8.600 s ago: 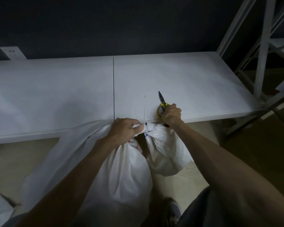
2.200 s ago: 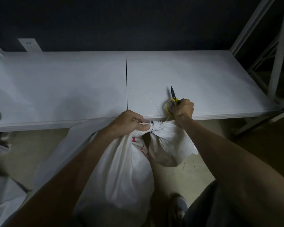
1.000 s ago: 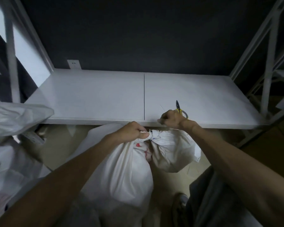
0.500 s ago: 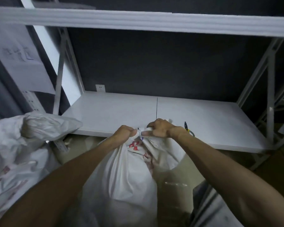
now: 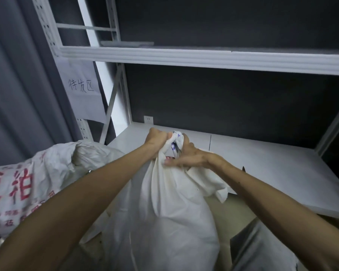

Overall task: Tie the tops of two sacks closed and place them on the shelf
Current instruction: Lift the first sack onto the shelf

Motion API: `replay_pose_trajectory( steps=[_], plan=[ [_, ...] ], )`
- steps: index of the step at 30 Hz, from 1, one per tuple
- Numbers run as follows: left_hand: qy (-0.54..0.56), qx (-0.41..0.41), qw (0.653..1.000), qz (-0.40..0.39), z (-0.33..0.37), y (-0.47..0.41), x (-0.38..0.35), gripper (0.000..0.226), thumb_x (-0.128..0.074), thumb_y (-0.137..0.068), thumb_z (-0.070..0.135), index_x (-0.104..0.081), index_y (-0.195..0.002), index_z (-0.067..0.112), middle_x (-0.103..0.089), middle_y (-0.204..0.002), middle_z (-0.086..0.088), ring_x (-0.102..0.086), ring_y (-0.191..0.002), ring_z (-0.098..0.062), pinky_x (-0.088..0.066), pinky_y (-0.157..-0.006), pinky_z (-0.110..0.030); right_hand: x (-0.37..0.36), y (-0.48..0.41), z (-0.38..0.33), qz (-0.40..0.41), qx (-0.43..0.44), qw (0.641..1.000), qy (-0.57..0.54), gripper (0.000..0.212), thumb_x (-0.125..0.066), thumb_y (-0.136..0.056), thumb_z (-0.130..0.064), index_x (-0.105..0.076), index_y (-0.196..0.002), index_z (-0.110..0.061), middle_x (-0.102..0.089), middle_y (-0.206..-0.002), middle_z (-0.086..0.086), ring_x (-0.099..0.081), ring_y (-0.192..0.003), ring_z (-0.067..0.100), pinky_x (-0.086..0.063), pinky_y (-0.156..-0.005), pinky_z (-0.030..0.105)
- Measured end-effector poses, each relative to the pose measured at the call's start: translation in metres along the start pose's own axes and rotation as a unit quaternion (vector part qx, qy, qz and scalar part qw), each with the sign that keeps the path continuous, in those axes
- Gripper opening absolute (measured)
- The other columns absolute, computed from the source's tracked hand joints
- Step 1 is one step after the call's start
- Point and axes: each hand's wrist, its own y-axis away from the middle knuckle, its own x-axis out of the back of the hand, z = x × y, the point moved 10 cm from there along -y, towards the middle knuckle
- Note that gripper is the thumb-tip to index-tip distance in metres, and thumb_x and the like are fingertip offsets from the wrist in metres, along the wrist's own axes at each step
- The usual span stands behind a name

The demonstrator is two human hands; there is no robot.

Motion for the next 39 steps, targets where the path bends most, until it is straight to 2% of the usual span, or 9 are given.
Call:
replay_pose_trajectory(
  steps=[2,4,7,10,21,25,30,34,39],
  plan=[
    [0.039,0.018,0.999,0.013,0.008,0.000,0.004,0.017,-0.063,-0.078,0.013,-0.052,-0.089,0.005,-0.050,-0.069,-0.004,-0.045,-0.056,-0.018,-0.035,-0.050,-0.023,-0.002,-0.001,-0.007,0.026,-0.010,1.000,-0.013,0.129,-0.073,-0.042,-0.077,0.004,-0.140,-0.043,-0.042,-0.117,0.006,-0.055,-0.106,0.019,-0.053,-0.090,0.039],
    [0.067,0.027,0.997,0.010,0.010,-0.009,0.005,0.047,-0.063,-0.066,0.018,-0.055,-0.109,-0.001,-0.059,-0.079,-0.007,-0.057,-0.063,-0.020,-0.045,-0.054,-0.024,-0.006,-0.007,-0.014,0.031,-0.012,0.998,-0.054,0.140,-0.073,-0.038,-0.080,0.010,-0.142,-0.039,-0.042,-0.122,0.006,-0.052,-0.113,0.018,-0.050,-0.093,0.036],
    [0.083,0.047,0.995,0.009,0.004,-0.022,0.003,0.061,-0.063,-0.058,0.023,-0.057,-0.114,0.000,-0.071,-0.099,-0.013,-0.070,-0.081,-0.029,-0.061,-0.075,-0.041,-0.012,-0.015,-0.022,0.041,-0.010,0.991,-0.127,0.159,-0.074,-0.025,-0.087,0.022,-0.141,-0.035,-0.041,-0.135,-0.002,-0.050,-0.120,0.014,-0.049,-0.098,0.035],
    [0.078,0.043,0.996,-0.007,0.011,-0.019,0.001,0.063,-0.068,-0.056,0.021,-0.057,-0.115,0.000,-0.072,-0.096,-0.015,-0.073,-0.079,-0.030,-0.062,-0.074,-0.045,-0.018,-0.014,-0.026,0.053,-0.020,0.992,-0.116,0.168,-0.082,-0.030,-0.073,0.031,-0.143,-0.020,-0.045,-0.131,-0.003,-0.054,-0.116,0.016,-0.050,-0.097,0.035],
    [0.021,0.015,1.000,0.000,0.017,-0.024,0.013,0.060,-0.079,-0.056,0.027,-0.061,-0.106,-0.001,-0.072,-0.101,-0.011,-0.071,-0.089,-0.027,-0.060,-0.084,-0.042,0.004,-0.016,-0.020,0.235,-0.027,0.970,-0.055,0.067,-0.077,-0.076,-0.037,-0.041,-0.122,-0.005,-0.060,-0.117,0.013,-0.053,-0.110,0.037,-0.040,-0.085,0.037],
    [0.015,-0.053,0.997,0.050,0.036,-0.014,0.036,0.039,-0.080,-0.077,0.030,-0.051,-0.098,0.014,-0.056,-0.095,0.001,-0.057,-0.091,-0.020,-0.050,-0.086,-0.035,0.026,-0.015,-0.037,0.277,0.016,0.958,-0.079,0.054,-0.074,-0.080,-0.027,-0.048,-0.123,-0.005,-0.064,-0.113,0.015,-0.054,-0.107,0.036,-0.038,-0.087,0.036],
    [0.108,-0.113,0.988,0.022,0.056,-0.011,0.075,0.044,-0.083,-0.070,0.043,-0.049,-0.082,0.019,-0.055,-0.089,-0.001,-0.058,-0.088,-0.023,-0.045,-0.076,-0.034,0.061,-0.022,-0.062,0.305,0.057,0.941,-0.137,0.048,-0.076,-0.077,-0.023,-0.054,-0.117,-0.008,-0.067,-0.102,0.011,-0.059,-0.100,0.033,-0.048,-0.090,0.045],
    [-0.091,-0.142,0.985,0.023,0.060,-0.006,0.113,0.080,-0.089,-0.056,0.047,-0.049,-0.118,0.018,-0.046,-0.118,0.004,-0.049,-0.105,-0.014,-0.042,-0.083,-0.026,0.109,-0.028,-0.082,0.355,0.072,0.917,-0.166,0.044,-0.077,-0.076,-0.022,-0.057,-0.113,-0.007,-0.068,-0.102,0.010,-0.059,-0.100,0.032,-0.047,-0.091,0.045],
    [-0.157,-0.069,0.984,-0.046,0.005,-0.024,0.120,0.151,-0.098,-0.037,0.041,-0.002,-0.152,0.031,-0.024,-0.155,-0.003,-0.034,-0.139,-0.028,-0.035,-0.115,-0.046,0.157,-0.041,-0.099,0.398,0.081,0.892,-0.200,0.037,-0.082,-0.072,-0.022,-0.053,-0.089,-0.006,-0.066,-0.096,0.013,-0.058,-0.096,0.031,-0.049,-0.085,0.042]
  ],
)
